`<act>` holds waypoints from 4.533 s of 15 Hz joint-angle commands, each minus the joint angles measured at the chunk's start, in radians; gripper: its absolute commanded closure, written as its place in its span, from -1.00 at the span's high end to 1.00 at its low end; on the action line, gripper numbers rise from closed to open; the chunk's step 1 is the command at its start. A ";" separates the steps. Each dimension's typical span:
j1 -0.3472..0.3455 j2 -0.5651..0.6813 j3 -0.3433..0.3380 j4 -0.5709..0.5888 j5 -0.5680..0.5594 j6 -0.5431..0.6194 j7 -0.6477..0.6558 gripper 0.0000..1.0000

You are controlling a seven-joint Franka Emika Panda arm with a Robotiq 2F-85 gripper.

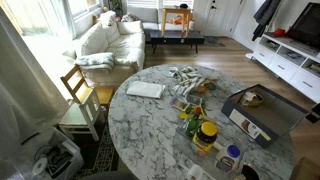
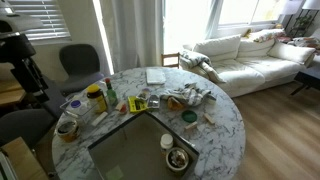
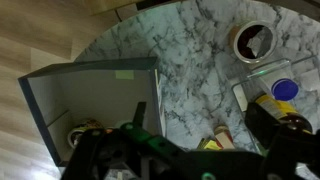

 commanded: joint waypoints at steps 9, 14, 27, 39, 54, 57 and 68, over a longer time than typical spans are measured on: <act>0.009 0.003 -0.007 -0.002 -0.006 -0.003 0.006 1.00; -0.031 0.158 -0.019 0.098 0.068 0.107 0.145 1.00; -0.035 0.749 -0.044 0.368 0.336 0.539 0.463 1.00; -0.015 0.845 -0.066 0.353 0.325 0.690 0.448 1.00; 0.018 1.220 -0.127 0.658 0.315 0.585 0.322 1.00; 0.003 1.293 -0.119 0.735 0.357 0.608 0.195 1.00; -0.008 1.345 -0.117 0.784 0.387 0.635 0.132 1.00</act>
